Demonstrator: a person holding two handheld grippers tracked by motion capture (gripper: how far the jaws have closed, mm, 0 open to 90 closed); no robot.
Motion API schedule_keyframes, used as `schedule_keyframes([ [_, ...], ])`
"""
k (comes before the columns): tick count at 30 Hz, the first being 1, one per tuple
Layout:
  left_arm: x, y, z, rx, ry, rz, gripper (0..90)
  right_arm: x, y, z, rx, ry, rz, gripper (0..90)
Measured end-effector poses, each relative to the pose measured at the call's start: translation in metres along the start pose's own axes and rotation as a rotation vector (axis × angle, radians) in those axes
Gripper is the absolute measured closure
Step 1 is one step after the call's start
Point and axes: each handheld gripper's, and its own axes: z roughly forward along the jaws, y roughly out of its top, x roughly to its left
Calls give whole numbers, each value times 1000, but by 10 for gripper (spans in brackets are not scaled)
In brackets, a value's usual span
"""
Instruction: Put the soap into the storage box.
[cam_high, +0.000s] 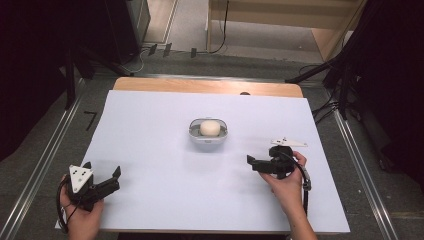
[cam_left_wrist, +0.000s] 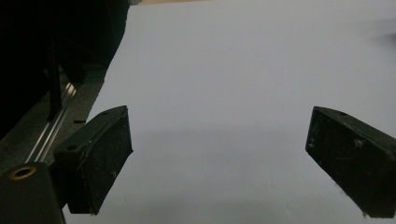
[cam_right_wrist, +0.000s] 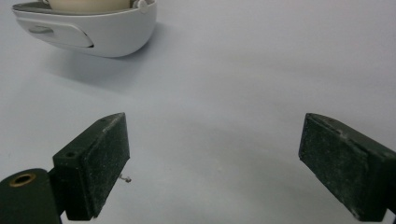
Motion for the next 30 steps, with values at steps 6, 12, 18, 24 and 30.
schedule_keyframes([
  [6, -1, 0, 0, 0, 3, 0, 77, -14, -9, -8, -5, -28, 8, 94],
  [12, -1, 0, 0, 3, 4, 3, 77, -26, -18, -16, -8, -62, 22, 130],
  [18, -1, 0, 0, 2, 5, 5, 77, -38, -25, -25, -16, -72, 39, 129],
  [24, -1, 0, 0, 4, 6, 6, 77, -48, -34, -33, -19, -85, 47, 129],
  [30, -1, 0, 0, 6, 7, 9, 77, -59, -42, -41, -20, -99, 64, 129],
])
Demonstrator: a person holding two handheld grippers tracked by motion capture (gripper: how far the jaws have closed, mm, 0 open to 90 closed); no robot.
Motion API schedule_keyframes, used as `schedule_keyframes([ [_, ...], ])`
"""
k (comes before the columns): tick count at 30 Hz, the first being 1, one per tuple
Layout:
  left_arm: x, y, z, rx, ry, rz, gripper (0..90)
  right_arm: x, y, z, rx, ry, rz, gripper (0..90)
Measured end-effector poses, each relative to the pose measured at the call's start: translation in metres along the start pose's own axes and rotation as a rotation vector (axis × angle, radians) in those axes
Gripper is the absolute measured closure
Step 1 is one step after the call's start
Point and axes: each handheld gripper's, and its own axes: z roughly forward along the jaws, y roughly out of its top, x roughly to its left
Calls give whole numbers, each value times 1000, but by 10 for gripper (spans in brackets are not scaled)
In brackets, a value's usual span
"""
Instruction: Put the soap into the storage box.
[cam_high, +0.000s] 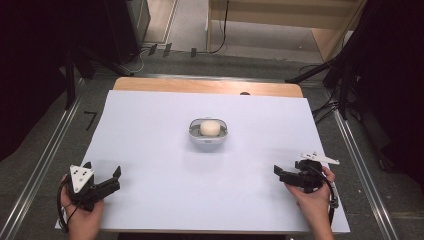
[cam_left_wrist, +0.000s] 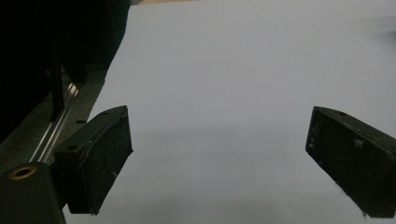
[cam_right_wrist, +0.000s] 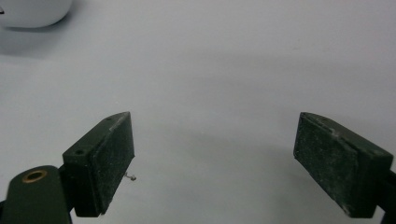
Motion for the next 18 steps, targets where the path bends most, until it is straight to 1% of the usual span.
schedule_keyframes([
  [3, 0, 0, 0, 2, -1, 1, 76, -5, -3, -5, -6, -6, 8, 128],
  [7, 0, 0, 0, 0, 1, -2, 77, -15, -9, -13, -13, -19, 10, 128],
  [10, 0, 0, 0, 3, 1, 3, 77, -23, -14, -19, -19, -28, 29, 128],
  [13, 0, 0, 0, 3, 3, 4, 77, -30, -17, -25, -20, -36, 25, 128],
  [15, 0, 0, 1, 5, 5, 0, 77, -36, -20, -30, -24, -50, 31, 129],
  [18, 0, 0, 1, 6, 5, 0, 77, -43, -23, -36, -28, -58, 39, 130],
])
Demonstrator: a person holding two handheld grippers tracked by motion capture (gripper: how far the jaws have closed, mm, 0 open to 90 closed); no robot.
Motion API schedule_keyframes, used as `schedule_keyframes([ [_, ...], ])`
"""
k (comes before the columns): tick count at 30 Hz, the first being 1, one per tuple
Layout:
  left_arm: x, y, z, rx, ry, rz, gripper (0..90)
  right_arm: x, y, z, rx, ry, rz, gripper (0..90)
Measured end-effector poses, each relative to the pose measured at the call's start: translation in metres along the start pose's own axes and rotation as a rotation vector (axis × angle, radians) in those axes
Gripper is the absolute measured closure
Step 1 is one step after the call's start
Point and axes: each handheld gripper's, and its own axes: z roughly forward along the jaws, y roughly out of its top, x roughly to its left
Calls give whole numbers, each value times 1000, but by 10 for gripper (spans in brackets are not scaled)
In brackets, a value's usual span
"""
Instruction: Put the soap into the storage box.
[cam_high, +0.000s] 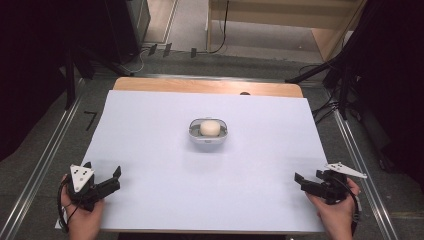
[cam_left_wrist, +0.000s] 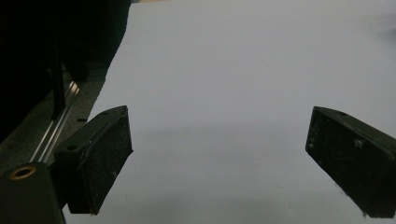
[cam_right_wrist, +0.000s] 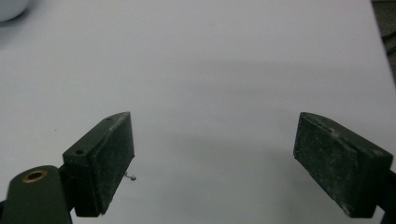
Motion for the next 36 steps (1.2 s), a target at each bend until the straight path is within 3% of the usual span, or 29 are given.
schedule_keyframes([
  [20, -1, 0, 1, 8, 4, 11, 77, -48, -22, -31, -46, -68, 66, 132],
  [27, -1, 0, 1, 10, 5, 10, 77, -54, -28, -30, -59, -78, 91, 133],
  [36, -1, 1, 1, 12, 2, 9, 77, -50, -35, -26, -61, -120, 108, 134],
])
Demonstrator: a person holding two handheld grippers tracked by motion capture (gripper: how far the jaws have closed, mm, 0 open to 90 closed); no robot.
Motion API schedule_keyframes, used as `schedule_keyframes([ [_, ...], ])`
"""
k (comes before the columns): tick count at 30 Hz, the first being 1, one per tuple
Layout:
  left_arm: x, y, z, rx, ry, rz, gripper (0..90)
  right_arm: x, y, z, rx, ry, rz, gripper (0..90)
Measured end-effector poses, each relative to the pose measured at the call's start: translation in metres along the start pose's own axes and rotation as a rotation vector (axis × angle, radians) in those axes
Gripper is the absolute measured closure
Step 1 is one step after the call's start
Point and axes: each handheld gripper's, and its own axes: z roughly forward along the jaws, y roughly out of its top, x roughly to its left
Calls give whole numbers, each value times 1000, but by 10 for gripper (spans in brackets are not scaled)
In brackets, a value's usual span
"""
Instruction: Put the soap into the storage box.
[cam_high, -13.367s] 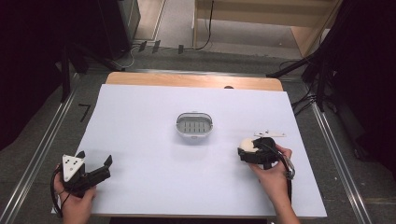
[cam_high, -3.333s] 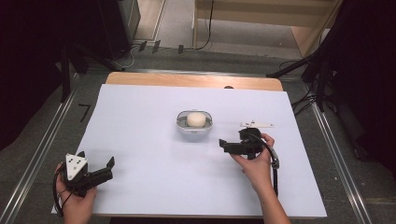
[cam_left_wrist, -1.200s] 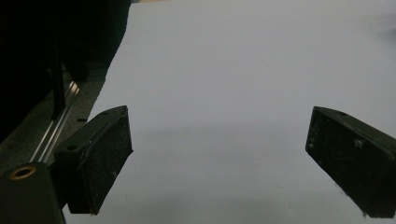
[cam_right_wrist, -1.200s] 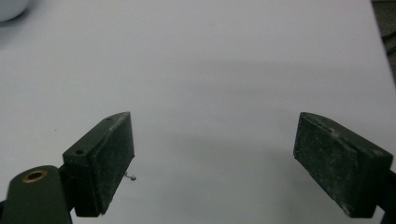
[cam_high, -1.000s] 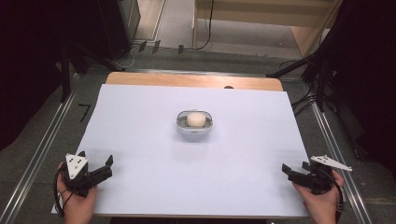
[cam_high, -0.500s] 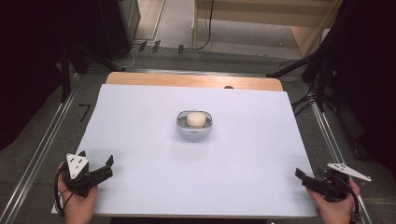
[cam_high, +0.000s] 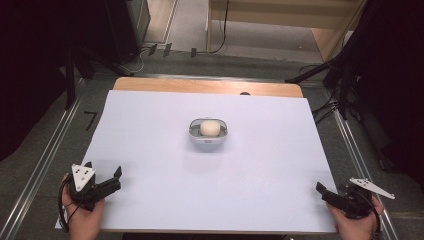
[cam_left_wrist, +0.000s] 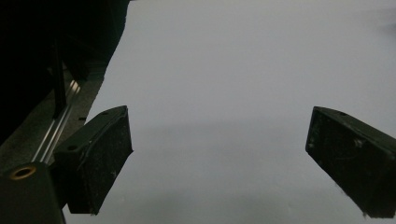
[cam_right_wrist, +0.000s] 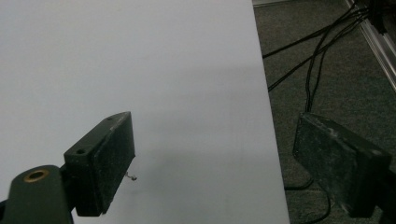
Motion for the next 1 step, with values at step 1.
schedule_keyframes([
  [1, 0, 0, 0, 0, 1, -1, 77, -1, 0, 0, 0, 1, 9, 134],
])
